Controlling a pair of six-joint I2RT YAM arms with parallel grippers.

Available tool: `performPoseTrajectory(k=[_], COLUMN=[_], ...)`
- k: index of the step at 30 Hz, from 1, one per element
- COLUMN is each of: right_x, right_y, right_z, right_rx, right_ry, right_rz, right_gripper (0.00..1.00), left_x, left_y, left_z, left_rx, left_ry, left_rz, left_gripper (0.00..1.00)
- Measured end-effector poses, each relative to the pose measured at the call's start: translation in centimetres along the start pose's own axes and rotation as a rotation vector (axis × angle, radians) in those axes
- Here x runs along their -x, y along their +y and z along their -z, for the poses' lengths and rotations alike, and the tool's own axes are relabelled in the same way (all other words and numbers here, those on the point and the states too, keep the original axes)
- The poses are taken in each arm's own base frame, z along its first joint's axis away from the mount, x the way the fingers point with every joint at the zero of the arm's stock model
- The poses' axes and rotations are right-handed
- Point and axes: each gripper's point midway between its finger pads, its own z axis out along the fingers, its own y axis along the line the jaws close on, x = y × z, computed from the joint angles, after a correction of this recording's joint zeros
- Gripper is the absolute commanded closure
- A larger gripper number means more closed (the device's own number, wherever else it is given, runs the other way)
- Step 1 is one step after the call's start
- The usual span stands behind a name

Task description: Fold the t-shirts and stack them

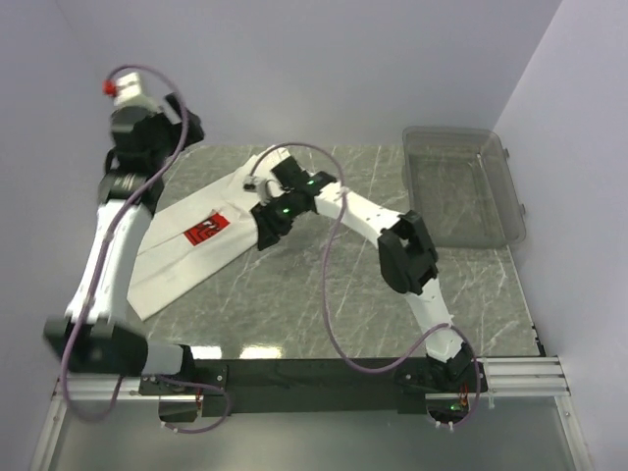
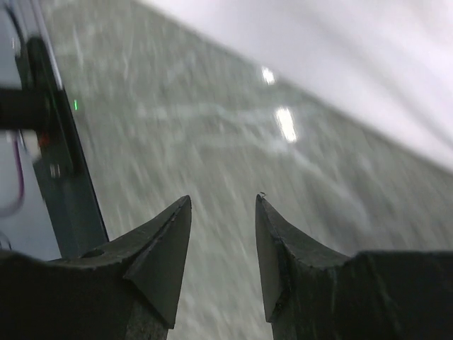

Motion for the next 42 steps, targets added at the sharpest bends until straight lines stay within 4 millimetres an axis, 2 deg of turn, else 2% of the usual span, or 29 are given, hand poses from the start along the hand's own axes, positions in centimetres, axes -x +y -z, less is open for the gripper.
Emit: performPoseTrajectory(k=[1, 3, 5, 7, 10, 15, 18, 22, 29, 35, 38, 42], right_x=[0.6, 1.9, 3.4, 4.6, 5.6, 5.4, 5.3, 5.3, 3.9, 2.7, 1.2, -1.5], right_y=[0.4, 1.6, 2.6, 3.8, 4.8, 3.9, 3.0, 1.7, 0.7, 0.0, -0.5, -1.7], right_z=[-1.5, -4.3, -6.8, -9.1, -11.9, -14.5, -15.7, -16.9, -17.5, -16.7, -15.1, -11.9], right_rx=[-0.011, -0.028, -0.041, -0.048, -0.072, -0.17, -0.237, -0.304, -0.359, -0.362, -0.379, -0.412], right_ry=[-0.006, -0.024, -0.06, -0.091, -0.139, -0.181, -0.205, -0.24, -0.214, -0.189, -0.156, -0.103], right_rz=[-0.017, -0.047, -0.066, -0.089, -0.133, -0.203, -0.224, -0.22, -0.207, -0.202, -0.204, -0.218], right_gripper=[0.53, 0.55, 0.57, 0.6, 0.63, 0.66, 0.67, 0.74, 0.88, 0.89, 0.91, 0.92], left_x=[1.9, 4.1, 4.4, 3.9, 2.4, -0.4, -0.9, -1.0, -2.0, -2.6, -3.2, -3.9], left_y=[0.2, 0.4, 0.9, 1.7, 3.0, 4.9, 5.3, 5.6, 6.1, 6.4, 6.6, 6.8], left_z=[2.7, 6.5, 9.3, 11.2, 13.1, 15.4, 16.9, 17.8, 17.6, 17.4, 17.3, 16.9], left_rx=[0.01, 0.015, 0.027, 0.05, 0.101, 0.175, 0.191, 0.201, 0.223, 0.224, 0.228, 0.23], left_ry=[-0.069, -0.164, -0.205, -0.212, -0.179, -0.097, -0.089, -0.086, -0.043, -0.038, -0.031, -0.025], left_rz=[0.023, 0.065, 0.101, 0.123, 0.141, 0.136, 0.138, 0.135, 0.105, 0.103, 0.102, 0.101], left_gripper=[0.08, 0.03, 0.03, 0.03, 0.03, 0.02, 0.02, 0.02, 0.02, 0.02, 0.02, 0.02])
